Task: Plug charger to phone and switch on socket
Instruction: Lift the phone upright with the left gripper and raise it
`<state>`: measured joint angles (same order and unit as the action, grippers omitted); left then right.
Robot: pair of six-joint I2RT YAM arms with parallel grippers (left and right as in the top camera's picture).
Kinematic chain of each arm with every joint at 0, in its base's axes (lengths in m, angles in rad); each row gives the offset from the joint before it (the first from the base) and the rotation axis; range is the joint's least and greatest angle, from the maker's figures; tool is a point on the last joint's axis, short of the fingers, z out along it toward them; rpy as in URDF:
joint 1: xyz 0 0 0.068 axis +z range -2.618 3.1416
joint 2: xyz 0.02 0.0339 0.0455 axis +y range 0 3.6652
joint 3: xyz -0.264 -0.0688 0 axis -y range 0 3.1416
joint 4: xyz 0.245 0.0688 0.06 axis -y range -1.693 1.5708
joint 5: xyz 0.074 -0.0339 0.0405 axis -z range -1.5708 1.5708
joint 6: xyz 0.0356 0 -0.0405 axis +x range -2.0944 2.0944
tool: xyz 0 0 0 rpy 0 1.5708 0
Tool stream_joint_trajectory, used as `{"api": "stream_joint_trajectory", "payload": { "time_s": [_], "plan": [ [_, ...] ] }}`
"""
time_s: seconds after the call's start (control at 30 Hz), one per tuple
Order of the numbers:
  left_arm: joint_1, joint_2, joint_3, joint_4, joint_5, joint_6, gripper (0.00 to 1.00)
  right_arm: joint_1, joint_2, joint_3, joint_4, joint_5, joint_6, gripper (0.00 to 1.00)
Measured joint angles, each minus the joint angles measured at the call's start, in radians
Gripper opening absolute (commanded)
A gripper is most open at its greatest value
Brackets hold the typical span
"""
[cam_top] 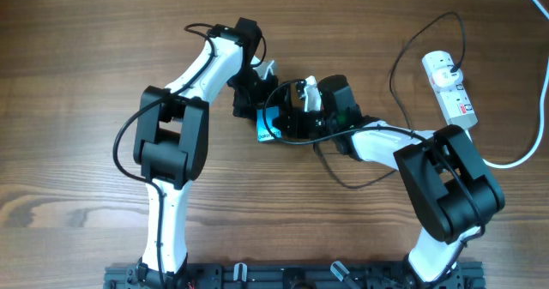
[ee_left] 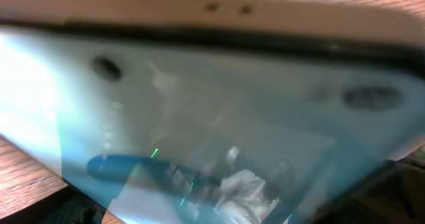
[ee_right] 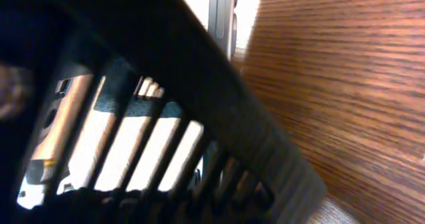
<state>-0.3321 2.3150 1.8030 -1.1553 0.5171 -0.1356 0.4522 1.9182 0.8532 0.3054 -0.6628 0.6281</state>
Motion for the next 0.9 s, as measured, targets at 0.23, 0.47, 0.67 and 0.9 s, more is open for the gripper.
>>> {"api": "stream_joint_trajectory", "payload": {
  "time_s": [0.23, 0.47, 0.67, 0.9],
  "plan": [
    [0.144, -0.008, -0.013, 0.0, 0.432, 0.25, 0.92, -0.098, 0.019, -0.009, 0.31, -0.301, 0.201, 0.04],
    [0.223, -0.086, -0.02, 0.005, 0.76, 0.397, 0.73, -0.094, 0.017, 0.0, 0.448, -0.377, 0.409, 0.04],
    [0.224, -0.092, -0.024, 0.023, 0.806, 0.415, 0.6, -0.094, 0.012, 0.0, 0.531, -0.359, 0.494, 0.04],
    [0.228, -0.095, -0.026, 0.006, 0.815, 0.426, 0.28, -0.093, 0.002, 0.002, 0.556, -0.343, 0.539, 0.04]
  ]
}}
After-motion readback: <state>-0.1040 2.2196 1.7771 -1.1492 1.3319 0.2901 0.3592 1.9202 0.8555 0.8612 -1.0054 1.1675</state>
